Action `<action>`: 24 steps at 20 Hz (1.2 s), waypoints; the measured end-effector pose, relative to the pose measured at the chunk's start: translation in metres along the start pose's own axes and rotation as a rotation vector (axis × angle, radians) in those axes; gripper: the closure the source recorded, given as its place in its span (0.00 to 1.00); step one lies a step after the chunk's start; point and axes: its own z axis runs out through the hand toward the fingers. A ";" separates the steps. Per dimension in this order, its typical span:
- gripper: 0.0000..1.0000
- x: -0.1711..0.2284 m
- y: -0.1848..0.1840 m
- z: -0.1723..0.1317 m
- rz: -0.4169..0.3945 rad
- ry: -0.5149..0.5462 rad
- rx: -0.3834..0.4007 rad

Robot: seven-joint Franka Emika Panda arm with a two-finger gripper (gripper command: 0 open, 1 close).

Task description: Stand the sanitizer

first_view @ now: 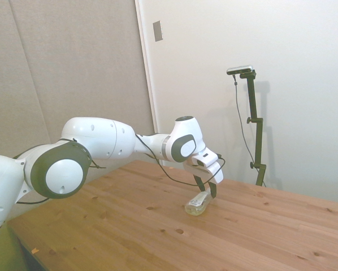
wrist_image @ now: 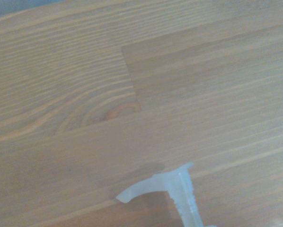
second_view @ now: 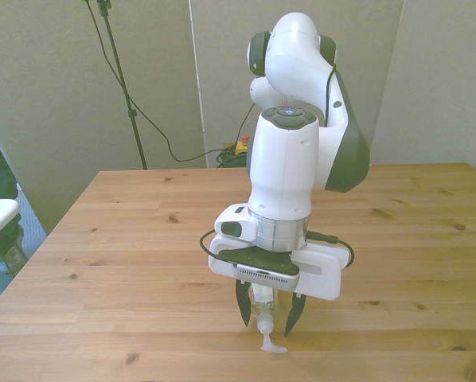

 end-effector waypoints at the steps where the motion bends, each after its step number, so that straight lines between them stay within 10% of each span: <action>1: 1.00 0.001 0.000 0.000 0.002 -0.003 -0.001; 14: 1.00 0.012 0.001 -0.017 0.033 -0.042 0.002; 24: 1.00 -0.013 -0.012 -0.129 0.048 0.279 0.311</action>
